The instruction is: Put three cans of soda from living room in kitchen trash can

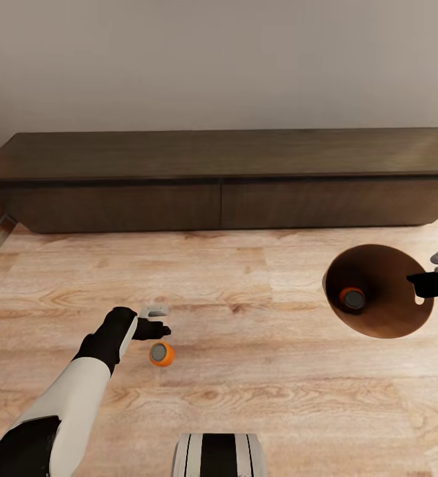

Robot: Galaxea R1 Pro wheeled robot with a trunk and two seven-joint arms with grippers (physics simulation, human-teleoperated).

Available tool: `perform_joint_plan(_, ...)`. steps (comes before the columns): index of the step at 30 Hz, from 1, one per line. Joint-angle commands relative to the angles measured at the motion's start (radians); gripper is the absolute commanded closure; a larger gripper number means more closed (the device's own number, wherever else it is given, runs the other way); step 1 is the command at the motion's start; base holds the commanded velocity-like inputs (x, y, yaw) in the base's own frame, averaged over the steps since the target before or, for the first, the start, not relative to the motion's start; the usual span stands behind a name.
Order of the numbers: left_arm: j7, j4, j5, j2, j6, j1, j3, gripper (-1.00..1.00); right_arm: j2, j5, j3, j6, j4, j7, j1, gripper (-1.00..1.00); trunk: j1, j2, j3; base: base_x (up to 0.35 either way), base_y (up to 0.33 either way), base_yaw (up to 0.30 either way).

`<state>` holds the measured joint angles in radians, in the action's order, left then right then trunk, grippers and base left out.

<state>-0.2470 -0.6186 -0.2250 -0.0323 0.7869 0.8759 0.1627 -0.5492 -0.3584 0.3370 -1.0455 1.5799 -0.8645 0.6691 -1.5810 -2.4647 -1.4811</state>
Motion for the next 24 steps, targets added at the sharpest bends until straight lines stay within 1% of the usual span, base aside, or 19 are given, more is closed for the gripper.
perform_joint_plan(1,0.001,0.000,0.000,0.000,0.000,0.000,0.000,-1.00,0.000,0.009,0.000,-0.002,0.001,-0.005,0.001,1.00,-0.004,-0.007,-0.005,0.000,0.000,0.000)
perform_joint_plan(7,0.001,0.000,-0.001,-0.001,0.001,0.000,0.000,-1.00,0.000,0.008,0.000,-0.002,0.001,-0.005,0.001,1.00,-0.004,-0.007,-0.013,0.000,0.000,0.000)
perform_joint_plan(14,0.002,0.000,-0.002,-0.003,0.002,0.000,-0.001,-1.00,-0.001,0.005,0.000,-0.002,0.002,-0.005,0.000,1.00,-0.004,-0.007,-0.015,-0.009,0.000,0.000)
perform_joint_plan(19,0.003,0.000,-0.003,-0.005,0.002,0.000,-0.001,-1.00,-0.001,0.005,0.000,-0.002,0.002,-0.005,0.000,1.00,-0.004,-0.007,-0.015,-0.170,-0.024,0.000)
perform_joint_plan(24,0.003,-0.001,-0.002,-0.005,0.002,0.000,-0.001,-1.00,-0.002,0.004,-0.001,-0.002,0.002,-0.004,0.000,1.00,-0.004,-0.007,-0.015,-0.065,-0.013,0.000)
